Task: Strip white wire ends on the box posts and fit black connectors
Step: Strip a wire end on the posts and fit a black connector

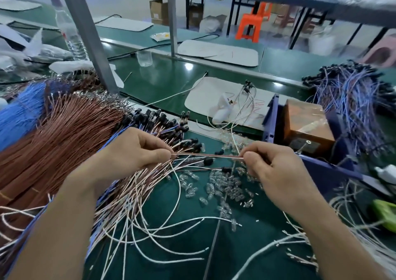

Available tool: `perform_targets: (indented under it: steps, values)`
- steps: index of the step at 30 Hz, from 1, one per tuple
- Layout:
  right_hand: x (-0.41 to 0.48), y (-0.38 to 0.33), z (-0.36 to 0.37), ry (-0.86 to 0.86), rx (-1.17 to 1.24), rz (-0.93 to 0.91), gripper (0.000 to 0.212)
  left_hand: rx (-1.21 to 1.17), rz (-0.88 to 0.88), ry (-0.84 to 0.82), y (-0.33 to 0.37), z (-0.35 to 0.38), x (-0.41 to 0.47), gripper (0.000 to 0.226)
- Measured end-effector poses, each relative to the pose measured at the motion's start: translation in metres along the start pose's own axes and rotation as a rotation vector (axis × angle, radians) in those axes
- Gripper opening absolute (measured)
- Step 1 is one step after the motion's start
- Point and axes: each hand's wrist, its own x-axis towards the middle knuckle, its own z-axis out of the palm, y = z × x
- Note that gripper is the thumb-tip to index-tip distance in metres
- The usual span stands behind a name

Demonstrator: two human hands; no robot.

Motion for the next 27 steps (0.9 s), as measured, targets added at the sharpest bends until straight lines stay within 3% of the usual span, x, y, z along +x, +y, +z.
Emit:
perform_targets:
  steps: [3,6,11,14,20,23,27]
  values:
    - [-0.018,0.011,-0.013,0.075,0.046,-0.003,0.021,0.059,-0.053,-0.109,0.0,-0.004,-0.004,0.008]
    - [-0.041,0.021,-0.024,0.103,0.146,0.027,0.016,0.095,-0.069,-0.101,0.002,-0.002,-0.003,0.009]
    - [-0.068,0.04,-0.042,0.161,0.185,0.137,0.023,0.013,0.068,-0.082,0.024,0.022,-0.006,0.014]
    - [-0.081,0.05,-0.056,0.135,0.061,0.205,0.026,-0.051,0.164,-0.058,0.044,0.049,-0.004,0.005]
    - [-0.099,0.047,-0.087,0.084,-0.23,0.236,0.02,0.089,0.34,-0.176,0.073,0.118,-0.004,0.012]
    - [-0.103,0.042,-0.091,-0.031,-0.132,0.24,0.014,0.076,0.38,-0.178,0.079,0.155,-0.003,0.012]
    - [-0.101,0.041,-0.088,0.071,0.005,0.182,0.015,0.078,0.389,-0.23,0.078,0.192,-0.004,0.013]
